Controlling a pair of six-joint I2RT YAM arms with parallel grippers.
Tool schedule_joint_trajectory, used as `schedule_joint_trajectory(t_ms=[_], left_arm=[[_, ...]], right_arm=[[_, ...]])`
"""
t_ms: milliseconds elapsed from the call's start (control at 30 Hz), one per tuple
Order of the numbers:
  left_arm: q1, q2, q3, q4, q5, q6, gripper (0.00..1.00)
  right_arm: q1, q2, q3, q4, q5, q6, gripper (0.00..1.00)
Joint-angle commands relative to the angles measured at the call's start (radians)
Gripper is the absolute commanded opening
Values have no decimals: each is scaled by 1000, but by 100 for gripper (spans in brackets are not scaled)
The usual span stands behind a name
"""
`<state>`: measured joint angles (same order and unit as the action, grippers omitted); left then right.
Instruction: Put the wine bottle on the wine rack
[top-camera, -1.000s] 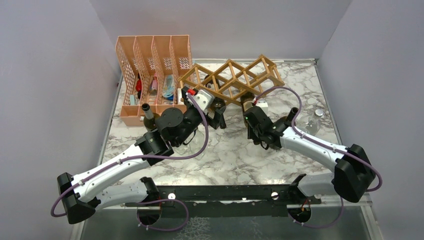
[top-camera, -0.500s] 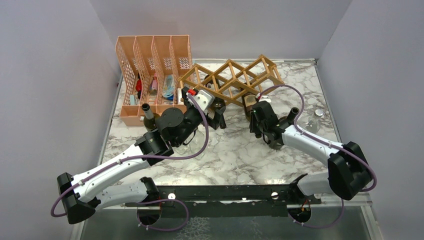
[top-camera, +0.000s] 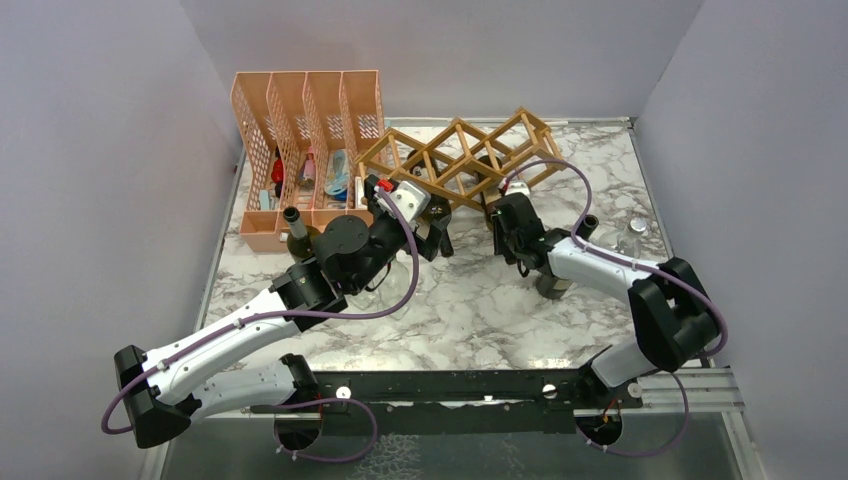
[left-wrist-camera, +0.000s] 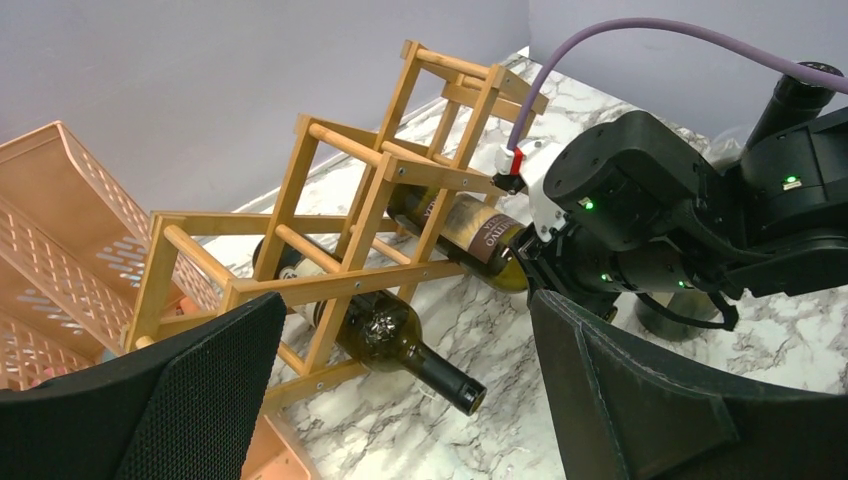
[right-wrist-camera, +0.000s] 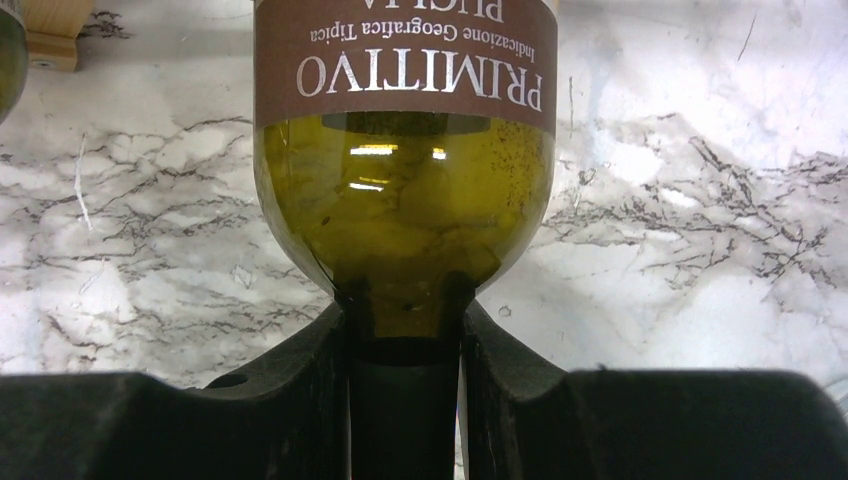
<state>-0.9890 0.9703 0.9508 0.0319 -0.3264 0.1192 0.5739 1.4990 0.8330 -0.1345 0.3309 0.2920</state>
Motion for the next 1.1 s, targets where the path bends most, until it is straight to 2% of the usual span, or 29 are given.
schedule_joint_trajectory(t_ms=[0,300,600,967,1067], left_arm=[[-2,-22,9,0,-17,-9,99],[-2,-29,-3,0,-23,7,99],[-3,-31,-9,11,-23,14,99],[-2,-24,-6,11,-22,22,99],[-2,-24,-4,10,-19,22,99]], right_arm=[[2,36,57,125,18,-72,1],[1,73,74,167,8,-184,1],[1,-30,-6,248,-60,-272,1],[1,113,96,281,9,-315,1],[1,155,142,271,47,-334,6]])
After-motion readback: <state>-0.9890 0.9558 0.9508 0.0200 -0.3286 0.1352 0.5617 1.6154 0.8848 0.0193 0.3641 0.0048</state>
